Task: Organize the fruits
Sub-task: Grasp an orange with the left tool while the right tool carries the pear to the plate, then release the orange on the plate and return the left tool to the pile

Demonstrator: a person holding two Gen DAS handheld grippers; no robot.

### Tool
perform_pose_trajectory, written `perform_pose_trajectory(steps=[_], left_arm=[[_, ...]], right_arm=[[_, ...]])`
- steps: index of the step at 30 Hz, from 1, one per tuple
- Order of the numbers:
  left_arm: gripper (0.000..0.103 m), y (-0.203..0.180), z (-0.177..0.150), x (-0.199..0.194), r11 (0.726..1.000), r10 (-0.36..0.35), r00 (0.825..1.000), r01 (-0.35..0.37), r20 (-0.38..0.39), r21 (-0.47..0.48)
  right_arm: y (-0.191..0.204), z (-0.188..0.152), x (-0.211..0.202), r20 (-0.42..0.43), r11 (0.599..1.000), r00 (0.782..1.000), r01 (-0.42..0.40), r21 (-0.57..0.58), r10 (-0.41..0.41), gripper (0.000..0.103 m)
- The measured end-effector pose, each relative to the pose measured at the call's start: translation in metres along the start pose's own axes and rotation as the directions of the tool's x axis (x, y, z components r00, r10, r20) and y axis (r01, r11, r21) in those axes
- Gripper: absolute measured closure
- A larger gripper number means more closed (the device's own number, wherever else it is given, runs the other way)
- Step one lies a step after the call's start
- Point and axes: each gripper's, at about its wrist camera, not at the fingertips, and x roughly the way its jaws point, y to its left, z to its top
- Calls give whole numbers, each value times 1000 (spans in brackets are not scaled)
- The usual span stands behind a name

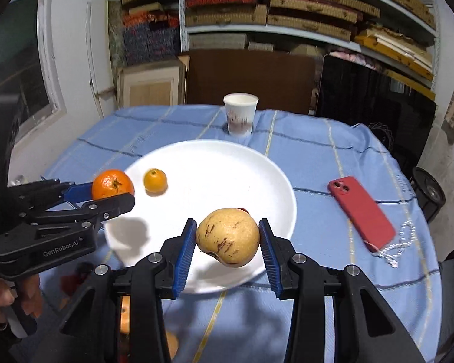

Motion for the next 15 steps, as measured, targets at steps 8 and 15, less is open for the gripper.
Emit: perform_pose_trajectory(steps=[8,15], left_arm=[[55,12,2,50,1000,30,995,-31,-91,-6],[14,17,7,-20,998,1,1000,0,20,-61]], right_arm=[[0,-2,42,-32,998,999,38,-41,-40,43],[-4,-1,-15,64,999,997,35,-23,-33,32]])
